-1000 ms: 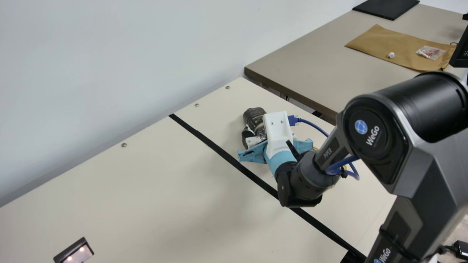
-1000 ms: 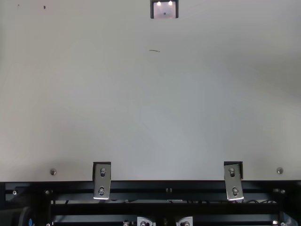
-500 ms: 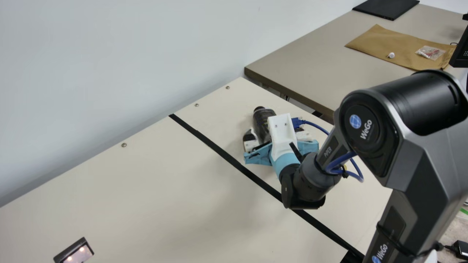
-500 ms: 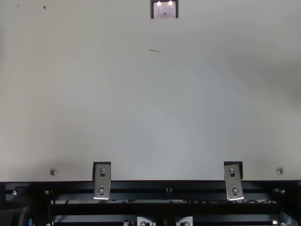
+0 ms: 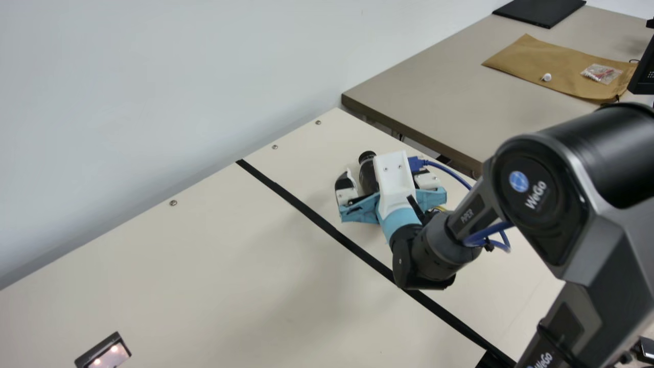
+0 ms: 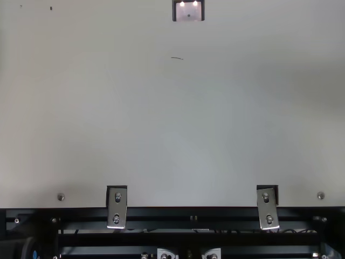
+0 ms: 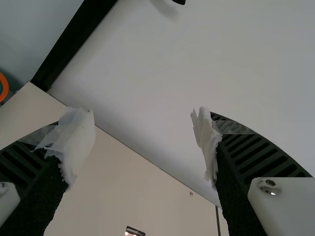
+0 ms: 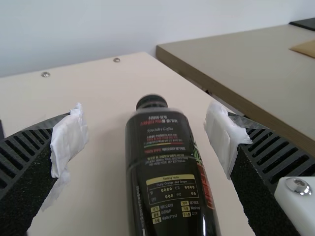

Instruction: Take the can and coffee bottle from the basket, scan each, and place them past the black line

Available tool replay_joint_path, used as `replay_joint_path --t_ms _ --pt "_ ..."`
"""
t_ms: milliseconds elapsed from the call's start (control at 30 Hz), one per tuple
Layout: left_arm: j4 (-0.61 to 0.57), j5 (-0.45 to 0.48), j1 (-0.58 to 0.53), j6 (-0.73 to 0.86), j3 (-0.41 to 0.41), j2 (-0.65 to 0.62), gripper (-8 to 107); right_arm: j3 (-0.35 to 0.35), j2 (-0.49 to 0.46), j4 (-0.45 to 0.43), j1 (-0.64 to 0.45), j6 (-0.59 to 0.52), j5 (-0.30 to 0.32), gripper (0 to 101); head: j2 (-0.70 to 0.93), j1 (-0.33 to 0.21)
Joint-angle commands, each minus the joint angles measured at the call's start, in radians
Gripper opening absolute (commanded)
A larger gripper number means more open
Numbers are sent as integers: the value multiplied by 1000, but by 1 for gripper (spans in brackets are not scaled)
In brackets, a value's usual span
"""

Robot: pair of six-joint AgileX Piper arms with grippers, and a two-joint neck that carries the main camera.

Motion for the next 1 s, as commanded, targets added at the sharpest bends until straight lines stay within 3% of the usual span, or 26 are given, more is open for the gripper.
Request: replay_joint_path --t_ms 0,400,967 --pt "0 0 0 0 0 0 90 -18 -44 12 18 -16 34 101 -20 -17" --pt "0 0 0 0 0 0 90 -140 -199 148 155 -122 272 101 7 -17" --pt "0 0 0 0 0 0 90 -266 -331 290 334 -170 574 101 431 -17"
